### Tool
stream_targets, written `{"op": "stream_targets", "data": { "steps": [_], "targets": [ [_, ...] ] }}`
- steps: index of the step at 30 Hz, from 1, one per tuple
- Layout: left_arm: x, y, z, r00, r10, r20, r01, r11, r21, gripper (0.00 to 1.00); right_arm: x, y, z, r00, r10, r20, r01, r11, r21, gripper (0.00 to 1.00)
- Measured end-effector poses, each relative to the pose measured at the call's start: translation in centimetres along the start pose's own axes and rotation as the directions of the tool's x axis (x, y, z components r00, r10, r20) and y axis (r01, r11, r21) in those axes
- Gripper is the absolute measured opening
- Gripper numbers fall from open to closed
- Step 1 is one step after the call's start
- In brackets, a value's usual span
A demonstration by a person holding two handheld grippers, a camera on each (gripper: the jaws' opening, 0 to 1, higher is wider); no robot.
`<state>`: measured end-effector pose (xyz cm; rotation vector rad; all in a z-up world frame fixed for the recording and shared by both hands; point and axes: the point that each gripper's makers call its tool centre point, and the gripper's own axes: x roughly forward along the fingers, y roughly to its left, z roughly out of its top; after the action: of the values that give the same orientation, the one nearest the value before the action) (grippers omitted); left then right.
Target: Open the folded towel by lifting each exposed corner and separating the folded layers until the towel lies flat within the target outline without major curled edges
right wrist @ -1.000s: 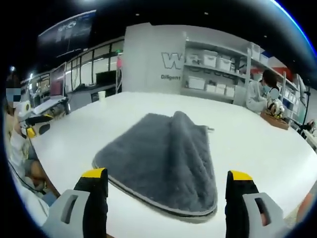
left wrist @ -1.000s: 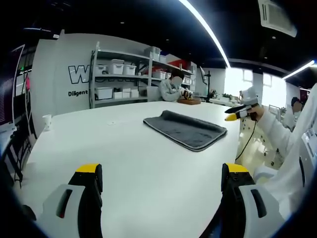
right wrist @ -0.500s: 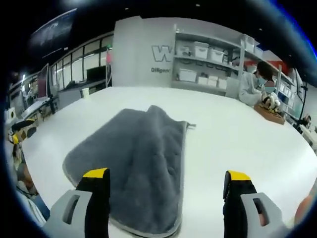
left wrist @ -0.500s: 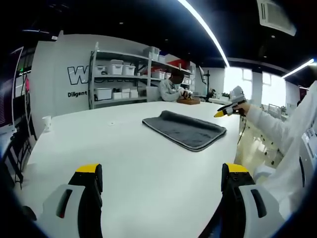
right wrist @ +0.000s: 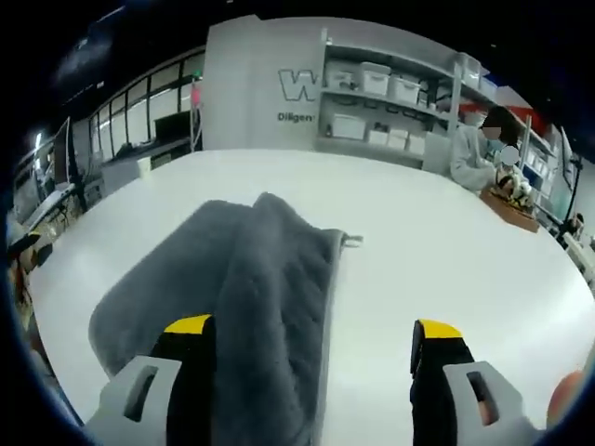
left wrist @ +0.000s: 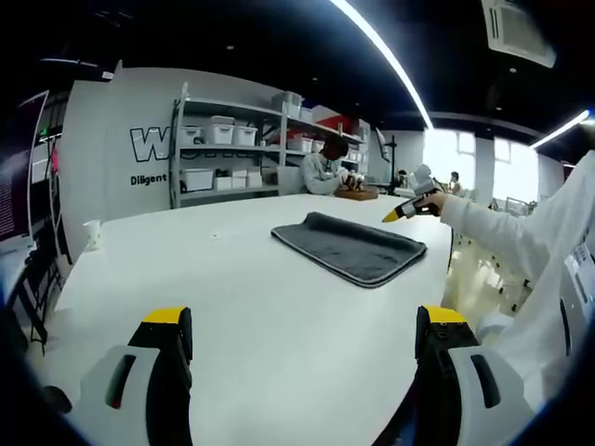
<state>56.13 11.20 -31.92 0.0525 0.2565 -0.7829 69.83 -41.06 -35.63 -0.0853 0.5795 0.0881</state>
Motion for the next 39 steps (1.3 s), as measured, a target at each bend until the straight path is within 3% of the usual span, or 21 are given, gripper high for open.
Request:
{"op": "stream_targets", "data": {
  "steps": [9,14,19,26,35,39],
  "targets": [
    [0.0,-0.3,0.0,1.000,-0.006,0.001,0.006,1.000,0.005,0.99,3.6,-0.2,1.2,0.998,0.001,-0.059,-0.001,1.000,0.001,0.85],
    [0.0,-0.3,-0.1,1.000,-0.003,-0.002,0.003,1.000,0.005,0.99,5.0,-0.2,2.8,1.000,0.019,-0.013,-0.017,0.993,0.113,0.78],
    [0.0,-0.3,-0.1,1.000,-0.003,-0.003,0.003,1.000,0.006,0.99,6.3,-0.3,4.1,0.999,0.039,0.021,-0.042,0.983,0.180,0.78],
    [0.1,0.1,-0.4,1.000,0.005,-0.012,-0.005,1.000,0.002,0.99,8.2,-0.8,4.8,1.000,0.021,0.010,-0.023,0.981,0.193,0.79],
    [0.4,0.4,-0.9,0.999,0.023,-0.033,-0.023,1.000,0.011,0.99,10.4,-2.6,5.7,0.999,-0.028,0.033,0.018,0.961,0.277,0.68],
    [0.8,0.5,-1.3,0.999,0.031,-0.045,-0.031,0.999,0.013,0.99,12.3,-3.5,5.7,1.000,-0.026,-0.003,0.026,0.965,0.262,0.70]
  ]
}}
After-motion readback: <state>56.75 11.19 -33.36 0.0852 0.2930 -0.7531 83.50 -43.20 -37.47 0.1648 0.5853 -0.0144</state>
